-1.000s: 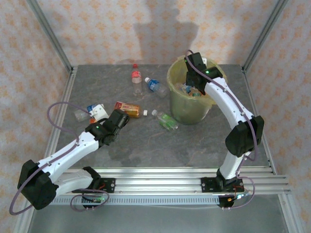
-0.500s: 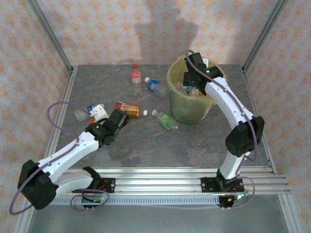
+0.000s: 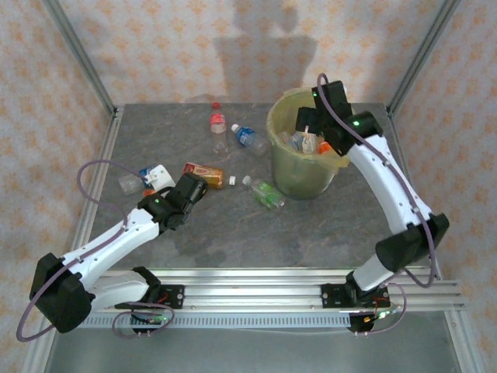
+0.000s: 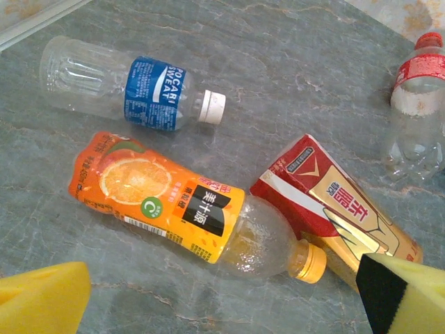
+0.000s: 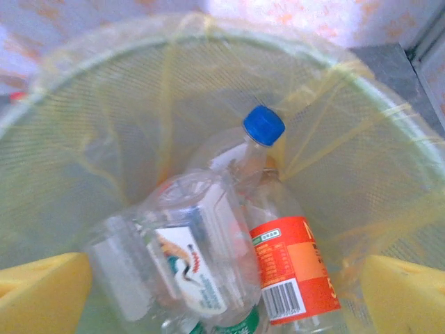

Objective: Put the plastic bottles in the bin

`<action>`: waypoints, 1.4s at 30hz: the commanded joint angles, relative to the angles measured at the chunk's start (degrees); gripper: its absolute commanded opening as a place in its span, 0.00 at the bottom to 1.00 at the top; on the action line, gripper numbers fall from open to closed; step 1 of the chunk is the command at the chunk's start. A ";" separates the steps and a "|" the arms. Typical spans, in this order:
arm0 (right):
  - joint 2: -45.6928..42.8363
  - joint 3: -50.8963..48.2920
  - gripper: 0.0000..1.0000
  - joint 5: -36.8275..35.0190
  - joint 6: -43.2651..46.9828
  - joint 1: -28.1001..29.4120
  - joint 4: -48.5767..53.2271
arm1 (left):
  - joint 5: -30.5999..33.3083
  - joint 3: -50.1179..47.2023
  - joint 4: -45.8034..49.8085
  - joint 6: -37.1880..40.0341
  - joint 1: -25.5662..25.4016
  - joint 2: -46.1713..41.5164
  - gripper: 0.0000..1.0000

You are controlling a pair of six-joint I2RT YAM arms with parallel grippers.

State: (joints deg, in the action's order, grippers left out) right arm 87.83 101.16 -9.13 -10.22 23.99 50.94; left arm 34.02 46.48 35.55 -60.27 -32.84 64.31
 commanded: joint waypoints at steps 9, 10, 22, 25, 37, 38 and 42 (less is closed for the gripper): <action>-5.47 0.22 0.99 -0.97 6.38 14.07 -2.43 | 1.07 1.63 1.54 0.12 1.15 0.00 1.00; -5.17 0.67 0.99 -1.36 6.65 15.35 -2.27 | 1.45 1.62 2.01 -0.19 1.27 -0.14 1.00; 6.13 6.44 0.94 2.45 5.39 24.12 0.86 | 2.92 -1.70 2.95 -2.66 1.29 -4.89 1.00; 8.88 7.02 0.94 2.95 4.73 24.82 1.35 | 3.14 -1.83 3.59 -2.73 1.32 -5.25 1.00; 17.19 7.52 0.94 3.24 1.95 25.05 3.58 | 3.86 -2.08 4.00 -3.36 1.29 -5.96 1.00; 17.87 7.52 0.94 2.77 1.64 25.05 4.00 | 3.82 -2.12 4.00 -3.36 1.29 -5.87 1.00; 19.88 6.89 0.94 1.24 0.48 25.00 5.47 | 3.92 -2.03 3.91 -3.02 1.32 -5.60 1.00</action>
State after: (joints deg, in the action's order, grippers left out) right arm 106.45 107.04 -5.50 -7.97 48.82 53.39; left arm 34.98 45.15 37.06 -62.54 -32.10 58.98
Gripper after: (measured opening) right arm 0.944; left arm 0.999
